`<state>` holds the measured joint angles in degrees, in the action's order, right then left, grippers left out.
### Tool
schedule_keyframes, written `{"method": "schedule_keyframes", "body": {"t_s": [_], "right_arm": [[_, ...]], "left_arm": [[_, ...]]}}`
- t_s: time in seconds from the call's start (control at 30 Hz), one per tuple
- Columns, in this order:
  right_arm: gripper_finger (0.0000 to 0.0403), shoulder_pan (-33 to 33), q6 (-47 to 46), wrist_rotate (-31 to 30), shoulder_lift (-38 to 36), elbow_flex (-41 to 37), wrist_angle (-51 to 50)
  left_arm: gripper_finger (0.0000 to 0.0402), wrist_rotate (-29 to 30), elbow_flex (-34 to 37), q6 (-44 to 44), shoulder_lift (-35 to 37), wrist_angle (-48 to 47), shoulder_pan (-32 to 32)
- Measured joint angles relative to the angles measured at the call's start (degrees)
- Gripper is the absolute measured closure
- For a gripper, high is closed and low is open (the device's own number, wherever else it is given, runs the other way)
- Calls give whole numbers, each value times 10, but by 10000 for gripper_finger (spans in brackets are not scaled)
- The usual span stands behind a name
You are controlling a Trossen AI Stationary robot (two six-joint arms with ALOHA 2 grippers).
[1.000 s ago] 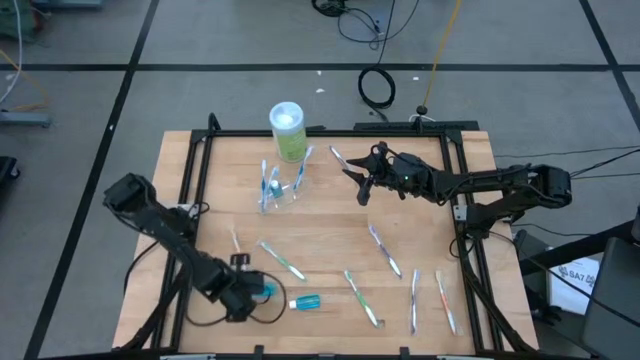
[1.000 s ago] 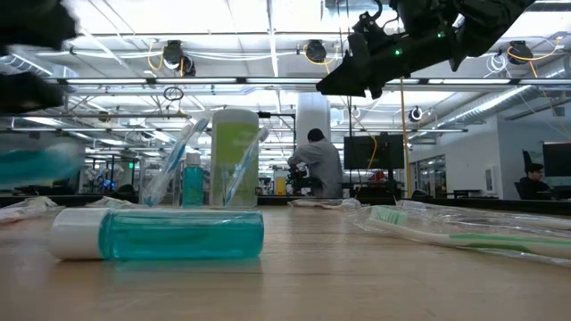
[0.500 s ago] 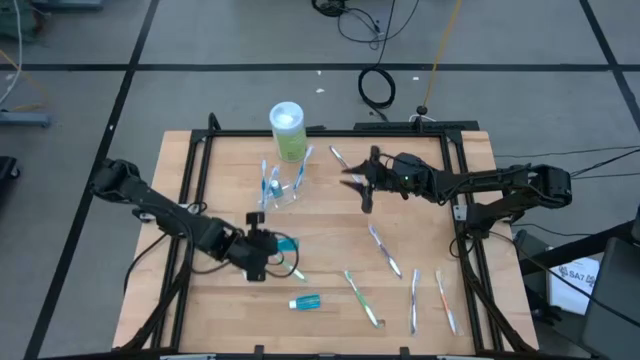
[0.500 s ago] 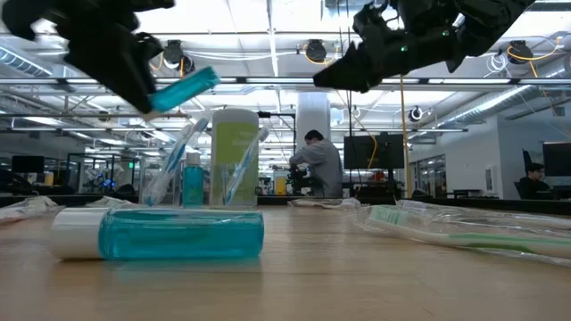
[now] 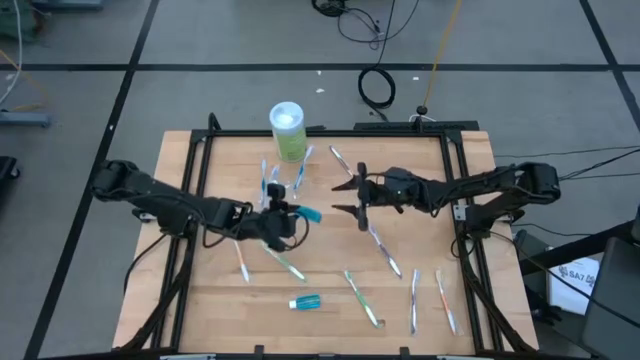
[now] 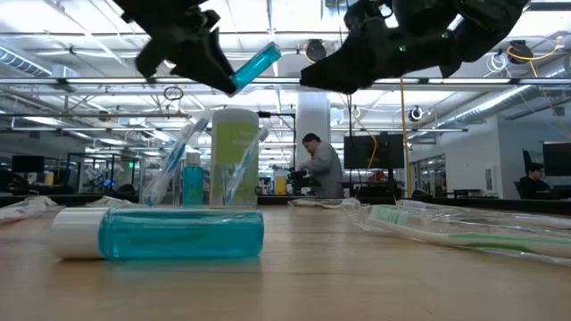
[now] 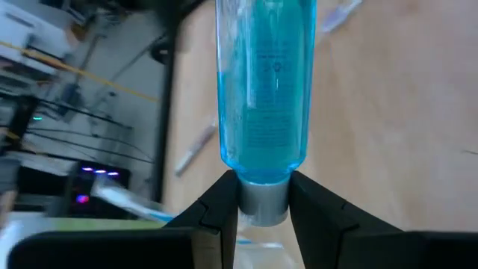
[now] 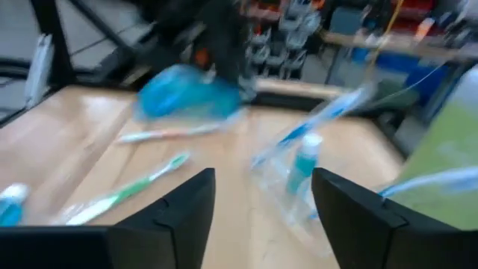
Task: Pick & Place toothbrushing station
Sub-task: Put the left mouthwash into the transparent organizer
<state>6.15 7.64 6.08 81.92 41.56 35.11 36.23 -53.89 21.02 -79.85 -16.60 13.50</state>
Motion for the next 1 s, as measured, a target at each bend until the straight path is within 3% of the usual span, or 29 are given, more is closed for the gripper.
{"method": "schedule_keyframes", "body": {"t_s": [0.17, 0.27, 0.43, 0.7, 0.83, 1.0], "right_arm": [[163, -3, -108, -1, 19, 0, 32], [164, -7, -157, -11, 21, 0, 68], [171, -35, -147, -121, 35, -2, 103], [163, -60, -145, -139, 44, 6, 158], [164, -58, -147, -196, 53, 11, 160], [161, -48, -151, -194, 51, 19, 180]], "left_arm": [[300, 28, 0, 58, 0, 60, -29], [300, 15, 0, 83, 0, 91, -45], [300, -17, 0, 91, 0, 125, -68], [300, -20, 0, 93, 0, 143, -95], [300, -28, 0, 103, 0, 153, -97], [300, -26, 0, 121, 1, 169, -98]]}}
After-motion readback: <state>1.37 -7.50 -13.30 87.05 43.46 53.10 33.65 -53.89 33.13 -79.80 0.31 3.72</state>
